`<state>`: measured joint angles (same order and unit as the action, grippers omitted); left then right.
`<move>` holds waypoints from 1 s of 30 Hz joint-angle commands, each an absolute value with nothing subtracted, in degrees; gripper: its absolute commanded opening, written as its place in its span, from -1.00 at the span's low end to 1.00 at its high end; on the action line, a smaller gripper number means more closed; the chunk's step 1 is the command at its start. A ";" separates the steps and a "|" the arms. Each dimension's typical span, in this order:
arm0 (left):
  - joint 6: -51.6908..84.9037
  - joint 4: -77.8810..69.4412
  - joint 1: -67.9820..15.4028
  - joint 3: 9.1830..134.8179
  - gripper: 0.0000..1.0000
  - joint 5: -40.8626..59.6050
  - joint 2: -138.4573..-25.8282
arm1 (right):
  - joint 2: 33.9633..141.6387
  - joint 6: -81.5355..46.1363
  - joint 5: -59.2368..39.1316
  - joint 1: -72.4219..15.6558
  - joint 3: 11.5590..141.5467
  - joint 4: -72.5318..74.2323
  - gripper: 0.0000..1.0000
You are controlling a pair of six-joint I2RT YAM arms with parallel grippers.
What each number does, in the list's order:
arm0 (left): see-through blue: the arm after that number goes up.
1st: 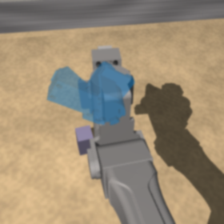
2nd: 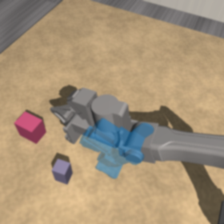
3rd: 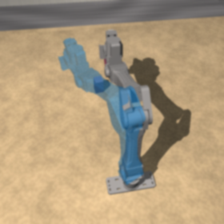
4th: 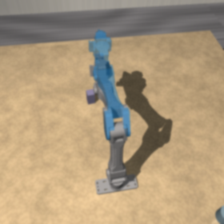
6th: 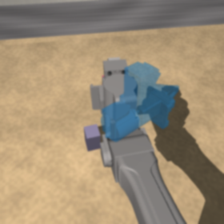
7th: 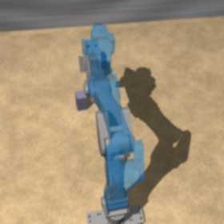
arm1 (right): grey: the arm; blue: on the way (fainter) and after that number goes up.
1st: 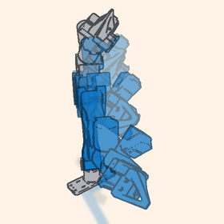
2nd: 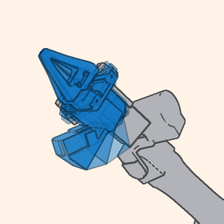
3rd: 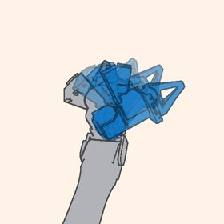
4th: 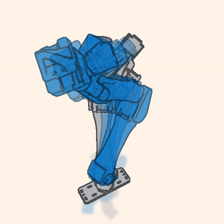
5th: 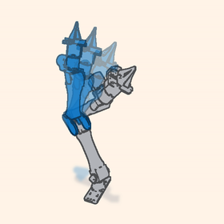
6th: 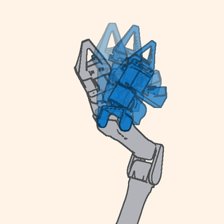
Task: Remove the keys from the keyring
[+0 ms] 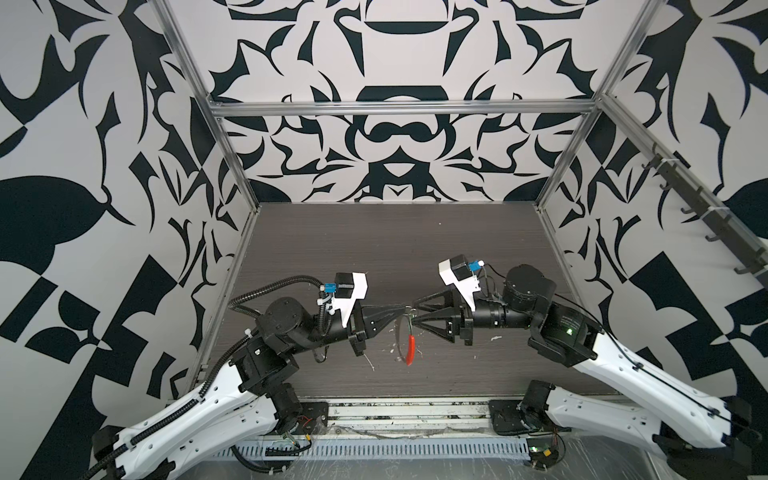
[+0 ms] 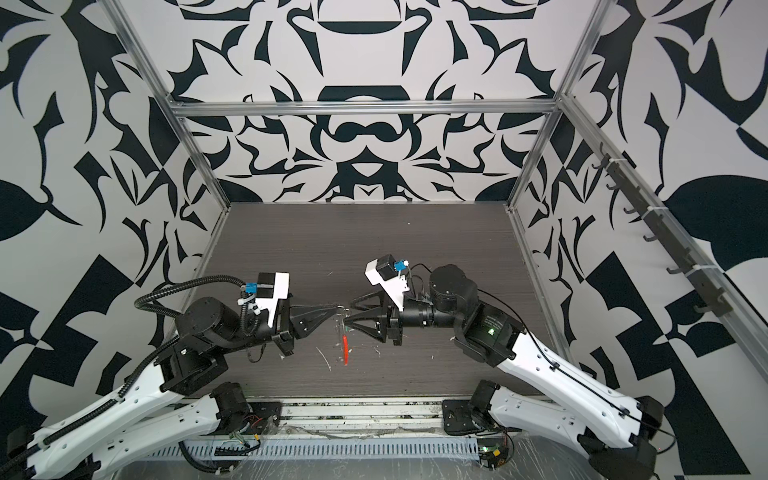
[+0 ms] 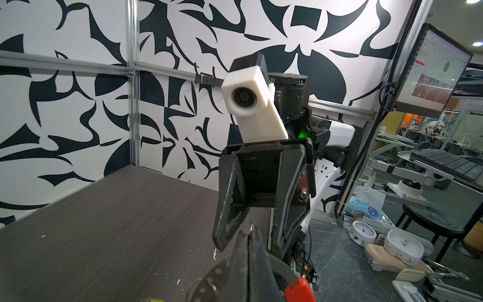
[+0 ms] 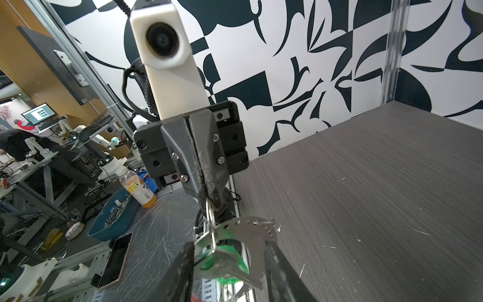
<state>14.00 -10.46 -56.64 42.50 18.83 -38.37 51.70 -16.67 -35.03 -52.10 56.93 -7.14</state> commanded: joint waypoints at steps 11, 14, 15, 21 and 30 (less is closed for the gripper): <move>14.69 -15.14 -56.83 40.96 -1.00 15.65 -36.96 | 51.68 -17.70 -36.39 -52.22 57.35 -3.57 -0.66; 14.86 -15.81 -56.84 40.87 -1.00 15.13 -36.85 | 51.77 -17.69 -36.39 -52.29 57.35 -3.52 -0.81; 14.94 -16.05 -56.84 40.70 -1.00 14.96 -36.78 | 51.83 -17.67 -36.38 -52.32 57.39 -3.59 -0.85; 15.33 -18.29 -56.84 39.99 -1.00 14.24 -36.13 | 52.20 -17.97 -36.30 -52.35 57.00 -3.04 -1.00; 15.43 -20.61 -56.85 40.04 -1.00 14.81 -37.05 | 53.51 -19.13 -37.60 -52.40 56.17 -0.32 -1.00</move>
